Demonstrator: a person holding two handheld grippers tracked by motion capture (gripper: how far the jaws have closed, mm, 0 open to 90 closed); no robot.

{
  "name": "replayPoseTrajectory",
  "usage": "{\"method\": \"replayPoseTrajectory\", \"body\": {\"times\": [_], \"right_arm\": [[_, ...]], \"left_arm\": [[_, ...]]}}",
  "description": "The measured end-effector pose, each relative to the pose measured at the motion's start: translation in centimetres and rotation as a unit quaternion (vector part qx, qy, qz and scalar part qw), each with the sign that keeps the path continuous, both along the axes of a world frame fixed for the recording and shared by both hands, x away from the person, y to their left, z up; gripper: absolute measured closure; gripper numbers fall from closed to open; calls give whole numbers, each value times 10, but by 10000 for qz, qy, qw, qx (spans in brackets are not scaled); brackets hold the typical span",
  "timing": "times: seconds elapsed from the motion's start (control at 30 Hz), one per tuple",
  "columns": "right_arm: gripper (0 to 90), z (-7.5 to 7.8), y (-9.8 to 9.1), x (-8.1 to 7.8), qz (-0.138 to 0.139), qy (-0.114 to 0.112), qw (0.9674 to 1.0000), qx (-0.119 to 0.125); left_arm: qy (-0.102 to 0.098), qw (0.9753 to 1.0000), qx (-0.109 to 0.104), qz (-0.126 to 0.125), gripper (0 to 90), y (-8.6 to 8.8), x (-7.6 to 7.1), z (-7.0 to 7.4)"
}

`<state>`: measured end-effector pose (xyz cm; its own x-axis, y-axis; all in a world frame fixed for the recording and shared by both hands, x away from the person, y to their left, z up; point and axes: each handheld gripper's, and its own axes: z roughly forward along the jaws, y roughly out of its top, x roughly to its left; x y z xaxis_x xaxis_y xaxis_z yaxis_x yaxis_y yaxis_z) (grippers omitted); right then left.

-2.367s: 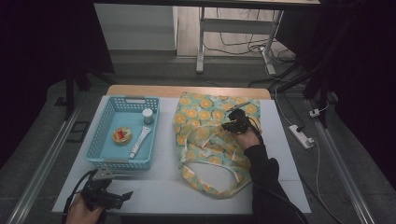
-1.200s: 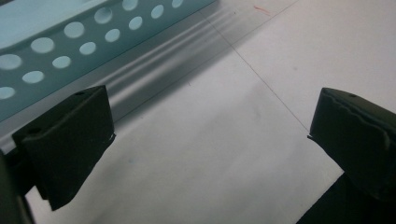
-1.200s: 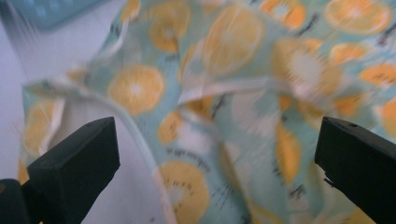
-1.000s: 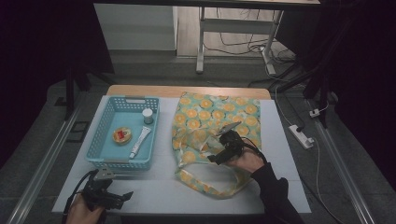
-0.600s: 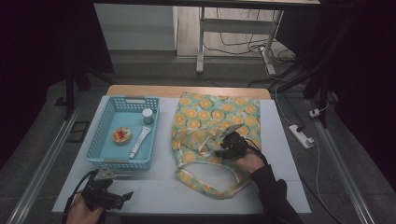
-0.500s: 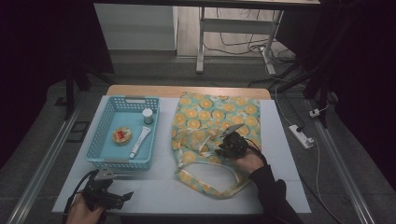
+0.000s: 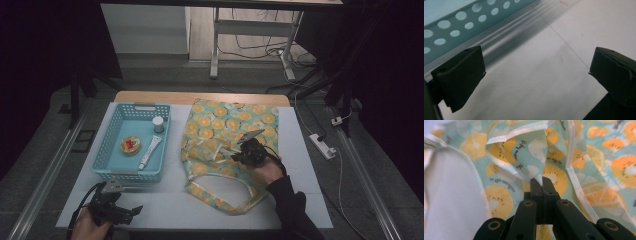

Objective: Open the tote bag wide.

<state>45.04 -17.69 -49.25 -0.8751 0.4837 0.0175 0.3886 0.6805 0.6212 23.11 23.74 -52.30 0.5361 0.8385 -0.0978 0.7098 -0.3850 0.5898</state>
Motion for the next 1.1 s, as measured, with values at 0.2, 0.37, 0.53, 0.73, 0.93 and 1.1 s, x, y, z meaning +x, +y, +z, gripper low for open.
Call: {"method": "replayPoseTrajectory", "body": {"times": [0.2,0.37,0.53,0.73,0.93,1.1], "right_arm": [[900,13,1,-2,29,-169,9998,131],[900,29,7,-6,40,-450,9989,133],[900,41,12,-9,67,-569,9981,248],[900,53,15,-11,-105,-505,9973,514],[900,58,15,-11,-208,-414,9962,736],[900,62,17,-14,-160,-498,9946,893]], "left_arm": [[8,10000,7,-1,3,0,0,0],[15,10000,10,-3,3,0,0,0],[22,10000,10,-1,3,0,0,0],[31,10000,6,2,3,0,1,0],[40,10000,-1,5,3,0,1,0],[36,10000,-12,15,3,0,1,0]]}}
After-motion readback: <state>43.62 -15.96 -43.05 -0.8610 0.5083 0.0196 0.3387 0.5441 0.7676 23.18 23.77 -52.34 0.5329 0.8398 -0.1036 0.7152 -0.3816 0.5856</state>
